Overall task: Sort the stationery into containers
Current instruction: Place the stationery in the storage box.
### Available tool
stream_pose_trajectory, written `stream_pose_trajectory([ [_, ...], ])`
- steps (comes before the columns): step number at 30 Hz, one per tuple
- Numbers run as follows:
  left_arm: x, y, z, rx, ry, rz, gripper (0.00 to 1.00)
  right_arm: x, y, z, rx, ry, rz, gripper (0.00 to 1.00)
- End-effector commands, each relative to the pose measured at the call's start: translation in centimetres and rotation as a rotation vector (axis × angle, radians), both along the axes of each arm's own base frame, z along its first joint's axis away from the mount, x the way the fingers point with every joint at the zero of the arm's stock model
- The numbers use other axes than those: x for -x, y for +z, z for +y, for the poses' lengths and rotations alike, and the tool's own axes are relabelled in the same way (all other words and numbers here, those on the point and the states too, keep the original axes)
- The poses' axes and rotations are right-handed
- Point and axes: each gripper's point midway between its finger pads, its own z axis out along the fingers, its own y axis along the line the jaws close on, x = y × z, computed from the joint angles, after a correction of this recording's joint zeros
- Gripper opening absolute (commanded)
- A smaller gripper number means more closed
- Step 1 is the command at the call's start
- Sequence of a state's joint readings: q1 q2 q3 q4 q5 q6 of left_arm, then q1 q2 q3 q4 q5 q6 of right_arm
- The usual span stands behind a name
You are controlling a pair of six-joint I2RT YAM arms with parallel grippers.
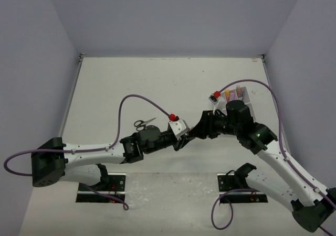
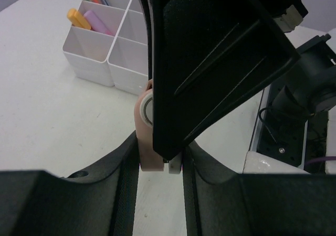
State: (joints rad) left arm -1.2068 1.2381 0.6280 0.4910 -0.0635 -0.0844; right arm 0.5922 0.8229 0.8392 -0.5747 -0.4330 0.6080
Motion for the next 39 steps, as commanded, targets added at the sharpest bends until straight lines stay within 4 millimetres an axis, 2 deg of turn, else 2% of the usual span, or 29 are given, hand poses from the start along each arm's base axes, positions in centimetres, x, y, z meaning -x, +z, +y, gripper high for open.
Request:
stream_pose_trajectory([
  [1, -0.4, 2.8, -1.3, 0.055, -0.01, -0.053, 0.0, 0.1, 0.7, 0.6, 0.012, 0.025, -0.025, 0.47],
  [3, -0.5, 3.0, -1.3, 0.055, -0.006, -0.055, 0.0, 0.1, 0.5, 0.6, 0.015, 0.03, -0.026, 0.35],
  [5, -0.5, 2.9, -1.3, 0.047, -0.003, -0.054, 0.0, 0.0, 0.7, 0.5, 0.015, 0.022, -0.044, 0.06],
  [6, -0.6, 2.9, -1.3, 0.045, 0.0, -0.055, 0.0, 0.0, 0.8, 0.4, 0.016, 0.017, -0.048, 0.0],
  [8, -0.7, 2.9, -1.2, 0.041, 0.01, -0.053, 0.02, -0.2, 1.1, 0.2, 0.021, 0.005, -0.06, 0.0],
  [10, -1.0, 2.7, -0.9, 0.037, 0.034, -0.049, 0.14, -0.5, 1.3, -0.1, 0.032, -0.013, -0.075, 0.0],
  [11, -1.1, 2.6, -0.7, 0.035, 0.045, -0.046, 0.21, -0.7, 1.3, -0.2, 0.036, -0.024, -0.082, 0.0],
  [12, -1.4, 2.6, -0.5, 0.036, 0.063, -0.041, 0.34, -1.0, 1.2, -0.4, 0.046, -0.041, -0.089, 0.0],
  [13, -1.6, 2.5, -0.3, 0.036, 0.084, -0.036, 0.49, -1.2, 1.2, -0.6, 0.055, -0.056, -0.095, 0.0],
  [14, -2.1, 2.4, -0.1, 0.032, 0.116, -0.029, 0.71, -1.5, 1.1, -0.8, 0.069, -0.069, -0.102, 0.0],
  [16, -2.7, 2.3, 0.3, 0.029, 0.159, -0.019, 0.92, -2.2, 0.7, -1.4, 0.105, -0.111, -0.107, 0.0],
  [17, -3.0, 2.0, 0.7, 0.021, 0.188, -0.012, 1.0, -2.7, 0.7, -1.8, 0.126, -0.135, -0.118, 0.0],
  [19, -3.5, 1.8, 1.1, 0.01, 0.225, -0.003, 1.0, -3.9, -0.1, -3.3, 0.209, -0.219, -0.125, 0.0],
  [23, -4.5, 1.3, 3.0, -0.002, 0.339, 0.031, 1.0, -6.2, 0.1, -5.7, 0.29, -0.331, -0.158, 0.0],
  [25, -5.3, 1.2, 4.8, -0.018, 0.437, 0.051, 1.0, -7.5, -0.3, -8.2, 0.384, -0.429, -0.171, 0.0],
  [28, -6.1, 1.7, 7.3, -0.037, 0.586, 0.115, 1.0, -9.6, -0.5, -13.1, 0.527, -0.594, -0.178, 0.0],
  [32, -5.9, 1.7, 10.3, -0.123, 0.717, 0.201, 1.0, -11.2, -0.6, -18.0, 0.77, -0.648, -0.277, 0.0],
  [34, -5.6, 1.5, 11.8, -0.169, 0.763, 0.232, 1.0, -11.4, -1.4, -18.9, 0.873, -0.577, -0.325, 0.0],
  [36, -5.4, 2.4, 13.0, -0.169, 0.807, 0.259, 1.0, -12.2, -1.4, -19.4, 0.904, -0.59, -0.383, 0.0],
  [38, -5.0, 2.7, 14.3, -0.177, 0.833, 0.277, 1.0, -12.6, -2.1, -19.2, 0.9, -0.572, -0.399, 0.0],
  [39, -5.0, 2.9, 14.3, -0.174, 0.832, 0.278, 1.0, -12.8, -2.1, -18.8, 0.882, -0.559, -0.41, 0.0],
])
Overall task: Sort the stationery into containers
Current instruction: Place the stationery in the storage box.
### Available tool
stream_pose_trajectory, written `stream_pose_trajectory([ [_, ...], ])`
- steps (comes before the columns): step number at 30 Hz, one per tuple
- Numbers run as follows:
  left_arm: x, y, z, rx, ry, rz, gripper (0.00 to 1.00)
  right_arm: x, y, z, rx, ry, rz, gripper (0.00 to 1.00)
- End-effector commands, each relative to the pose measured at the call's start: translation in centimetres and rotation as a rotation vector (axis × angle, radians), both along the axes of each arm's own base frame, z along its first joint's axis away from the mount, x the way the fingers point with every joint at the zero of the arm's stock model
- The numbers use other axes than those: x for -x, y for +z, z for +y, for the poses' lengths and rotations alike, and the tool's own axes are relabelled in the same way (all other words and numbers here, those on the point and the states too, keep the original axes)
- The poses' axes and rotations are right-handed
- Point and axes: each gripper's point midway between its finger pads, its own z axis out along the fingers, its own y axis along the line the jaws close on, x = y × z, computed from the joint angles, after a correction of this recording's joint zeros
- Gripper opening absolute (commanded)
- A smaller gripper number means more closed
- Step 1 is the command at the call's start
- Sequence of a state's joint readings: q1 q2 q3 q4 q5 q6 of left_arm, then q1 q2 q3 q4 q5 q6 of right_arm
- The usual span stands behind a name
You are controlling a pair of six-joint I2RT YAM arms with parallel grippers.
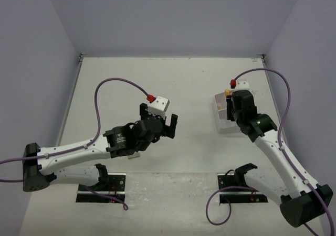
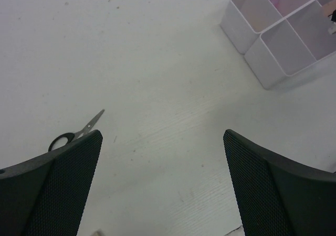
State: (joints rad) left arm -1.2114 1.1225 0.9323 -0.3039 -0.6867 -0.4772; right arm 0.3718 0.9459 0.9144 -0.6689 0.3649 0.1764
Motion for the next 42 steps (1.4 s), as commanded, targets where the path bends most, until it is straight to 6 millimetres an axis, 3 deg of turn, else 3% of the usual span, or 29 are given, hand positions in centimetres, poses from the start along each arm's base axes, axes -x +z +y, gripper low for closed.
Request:
stream_pose_trajectory([
  [1, 0.6, 0.6, 4.5, -0.031, 0.132, 0.051, 1.0, -1.8, 0.8, -1.2, 0.119, 0.034, -0.089, 0.0],
  [6, 1.7, 0.5, 5.9, -0.109, 0.103, 0.095, 1.0, -1.6, 0.1, -1.9, 0.156, 0.021, -0.075, 0.0],
  [11, 1.7, -1.9, 8.8, -0.29, 0.18, 0.117, 1.0, -0.9, -0.6, -1.9, 0.182, 0.068, -0.069, 0.0],
  [17, 1.4, -4.1, 10.0, -0.345, 0.232, 0.11, 1.0, -0.9, -1.4, -2.1, 0.188, 0.056, -0.047, 0.0],
  [26, 2.1, -3.3, 12.4, -0.306, 0.284, 0.119, 1.0, -0.9, -1.6, -2.4, 0.199, 0.033, -0.042, 0.0],
  [42, 2.2, -4.5, 12.3, -0.317, 0.288, 0.122, 1.0, -0.5, -0.8, -2.6, 0.18, 0.015, -0.077, 0.0],
])
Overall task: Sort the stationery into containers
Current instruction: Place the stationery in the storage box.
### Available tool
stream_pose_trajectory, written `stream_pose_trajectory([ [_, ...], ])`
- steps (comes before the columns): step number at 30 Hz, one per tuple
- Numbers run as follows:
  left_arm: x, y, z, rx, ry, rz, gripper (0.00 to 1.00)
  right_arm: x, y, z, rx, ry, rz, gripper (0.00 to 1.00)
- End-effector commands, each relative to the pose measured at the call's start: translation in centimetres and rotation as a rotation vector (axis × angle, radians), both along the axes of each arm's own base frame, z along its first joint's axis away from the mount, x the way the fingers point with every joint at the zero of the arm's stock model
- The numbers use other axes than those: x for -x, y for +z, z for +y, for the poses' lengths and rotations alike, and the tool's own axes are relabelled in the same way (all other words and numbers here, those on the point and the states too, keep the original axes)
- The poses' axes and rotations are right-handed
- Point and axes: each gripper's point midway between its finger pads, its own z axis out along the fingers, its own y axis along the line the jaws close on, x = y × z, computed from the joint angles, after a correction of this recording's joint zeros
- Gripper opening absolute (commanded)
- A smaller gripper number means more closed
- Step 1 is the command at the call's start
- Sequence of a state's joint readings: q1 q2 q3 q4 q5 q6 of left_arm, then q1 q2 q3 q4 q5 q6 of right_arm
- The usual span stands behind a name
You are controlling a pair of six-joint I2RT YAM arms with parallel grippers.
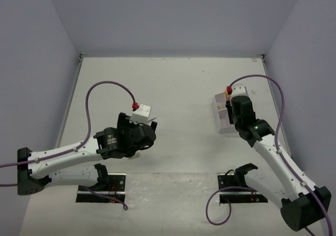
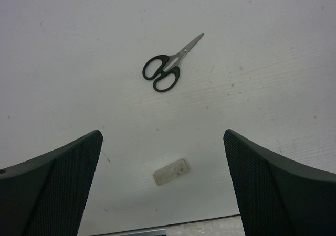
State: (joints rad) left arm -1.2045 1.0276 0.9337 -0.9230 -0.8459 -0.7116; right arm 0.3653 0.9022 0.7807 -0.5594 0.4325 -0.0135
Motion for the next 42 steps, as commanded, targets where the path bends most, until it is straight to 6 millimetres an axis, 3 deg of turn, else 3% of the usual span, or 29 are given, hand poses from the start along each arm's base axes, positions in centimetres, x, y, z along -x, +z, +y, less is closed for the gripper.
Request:
stream_pose_trajectory([
  [1, -0.3, 0.0, 0.5, 0.008, 0.045, -0.026, 1.0, -0.6, 1.4, -0.5, -0.006, -0.037, -0.068, 0.0],
  [11, -0.3, -0.6, 0.2, -0.013, 0.034, -0.011, 1.0, -1.7, 1.1, -0.7, 0.01, -0.09, -0.052, 0.0],
  [17, -0.3, -1.1, 0.0, -0.039, 0.029, 0.0, 1.0, -2.6, -0.6, 0.1, 0.001, -0.077, -0.014, 0.0],
  [21, -0.2, -1.0, -0.2, -0.033, 0.016, 0.002, 1.0, -3.2, -1.1, -0.7, 0.041, -0.133, -0.006, 0.01],
  [32, -0.1, -1.2, -0.4, -0.038, 0.005, 0.008, 1.0, -2.6, -1.3, 0.0, 0.008, -0.107, 0.051, 0.5],
  [33, -0.1, -1.2, -0.5, -0.038, 0.004, 0.008, 1.0, -2.5, -1.0, 0.2, -0.001, -0.099, 0.046, 0.61],
  [34, -0.1, -1.3, -0.5, -0.043, 0.001, 0.011, 1.0, -2.5, -0.4, 0.4, -0.015, -0.086, 0.029, 0.92],
  [35, -0.1, -1.4, -0.6, -0.044, 0.0, 0.013, 1.0, -2.4, -0.1, 0.4, -0.022, -0.082, 0.019, 0.99],
  [42, 0.1, -1.5, -1.4, 0.031, 0.049, 0.044, 1.0, -1.3, 3.3, 1.6, -0.103, -0.043, -0.053, 0.99],
])
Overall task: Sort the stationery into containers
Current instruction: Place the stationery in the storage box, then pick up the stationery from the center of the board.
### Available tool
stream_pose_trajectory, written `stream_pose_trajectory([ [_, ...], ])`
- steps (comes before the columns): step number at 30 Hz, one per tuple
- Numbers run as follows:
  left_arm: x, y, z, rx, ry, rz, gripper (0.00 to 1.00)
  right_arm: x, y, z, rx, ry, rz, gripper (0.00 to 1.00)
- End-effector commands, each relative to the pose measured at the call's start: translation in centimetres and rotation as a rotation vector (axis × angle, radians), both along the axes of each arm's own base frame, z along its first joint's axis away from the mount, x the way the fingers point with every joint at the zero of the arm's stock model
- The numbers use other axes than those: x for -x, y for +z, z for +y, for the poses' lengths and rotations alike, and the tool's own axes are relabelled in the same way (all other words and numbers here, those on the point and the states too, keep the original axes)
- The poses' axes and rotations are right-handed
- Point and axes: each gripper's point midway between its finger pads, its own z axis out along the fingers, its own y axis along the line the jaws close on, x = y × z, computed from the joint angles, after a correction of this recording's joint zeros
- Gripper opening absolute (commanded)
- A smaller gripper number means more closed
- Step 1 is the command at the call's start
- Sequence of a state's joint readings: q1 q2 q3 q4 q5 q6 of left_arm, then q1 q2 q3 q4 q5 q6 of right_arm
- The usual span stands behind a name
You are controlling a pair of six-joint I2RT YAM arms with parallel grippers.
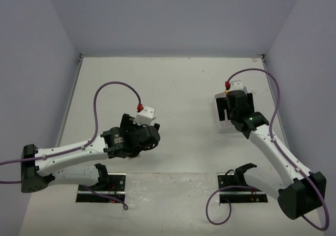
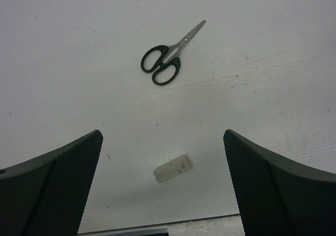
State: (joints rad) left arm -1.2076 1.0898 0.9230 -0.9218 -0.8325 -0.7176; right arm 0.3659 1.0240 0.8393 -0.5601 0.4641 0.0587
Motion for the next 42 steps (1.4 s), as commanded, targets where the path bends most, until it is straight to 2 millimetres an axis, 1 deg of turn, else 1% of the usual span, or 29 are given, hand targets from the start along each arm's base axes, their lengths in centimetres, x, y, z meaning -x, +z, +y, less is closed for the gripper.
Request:
stream_pose_trajectory([
  [1, 0.3, -0.1, -1.0, 0.141, 0.124, 0.025, 1.0, 0.4, 4.6, 1.8, -0.106, 0.031, -0.117, 0.99],
  [3, 1.0, -1.3, 0.1, 0.226, 0.298, 0.057, 1.0, 1.1, 5.6, 2.5, -0.135, 0.05, -0.141, 0.99],
  [6, 2.8, -3.8, 2.7, 0.35, 0.616, 0.101, 1.0, 1.6, 6.2, 3.2, -0.188, 0.036, -0.17, 0.99],
  [8, 3.6, -5.6, 3.7, 0.367, 0.698, 0.126, 1.0, 1.5, 6.6, 3.3, -0.224, 0.015, -0.2, 0.99],
  [10, 3.8, -7.2, 4.0, 0.419, 0.759, 0.164, 0.99, 1.3, 6.9, 3.6, -0.275, -0.003, -0.231, 0.99],
  [13, 2.8, -9.1, 4.2, 0.425, 0.76, 0.232, 0.98, 1.6, 7.3, 4.4, -0.334, 0.015, -0.237, 0.99],
  [14, 2.2, -9.5, 4.0, 0.41, 0.724, 0.245, 0.98, 1.6, 7.3, 4.6, -0.339, 0.03, -0.235, 0.99],
  [17, 1.4, -11.6, 5.1, 0.362, 0.712, 0.3, 0.98, 2.0, 7.2, 5.8, -0.366, 0.096, -0.208, 0.99],
  [18, 1.4, -12.0, 4.9, 0.357, 0.699, 0.324, 0.98, 2.1, 7.2, 6.0, -0.373, 0.109, -0.203, 0.99],
  [22, 1.6, -13.3, 3.8, 0.313, 0.671, 0.417, 0.98, 2.3, 7.2, 6.7, -0.395, 0.145, -0.201, 0.99],
  [25, 2.4, -14.2, 3.7, 0.26, 0.67, 0.474, 0.98, 2.5, 7.4, 6.7, -0.4, 0.151, -0.207, 0.99],
  [29, 3.3, -14.8, 3.8, 0.207, 0.643, 0.536, 0.99, 2.5, 7.7, 5.9, -0.381, 0.122, -0.23, 0.99],
  [32, 4.0, -15.0, 3.9, 0.192, 0.635, 0.569, 0.99, 2.6, 7.7, 5.8, -0.383, 0.121, -0.236, 0.99],
  [35, 4.1, -15.3, 3.9, 0.194, 0.614, 0.571, 0.99, 2.7, 7.7, 5.6, -0.383, 0.115, -0.239, 0.99],
  [39, 4.0, -15.9, 3.0, 0.227, 0.569, 0.586, 0.94, 2.8, 7.9, 5.6, -0.383, 0.117, -0.246, 0.99],
  [42, 4.0, -16.1, 3.0, 0.236, 0.563, 0.582, 0.89, 2.8, 8.0, 5.5, -0.382, 0.117, -0.25, 0.99],
])
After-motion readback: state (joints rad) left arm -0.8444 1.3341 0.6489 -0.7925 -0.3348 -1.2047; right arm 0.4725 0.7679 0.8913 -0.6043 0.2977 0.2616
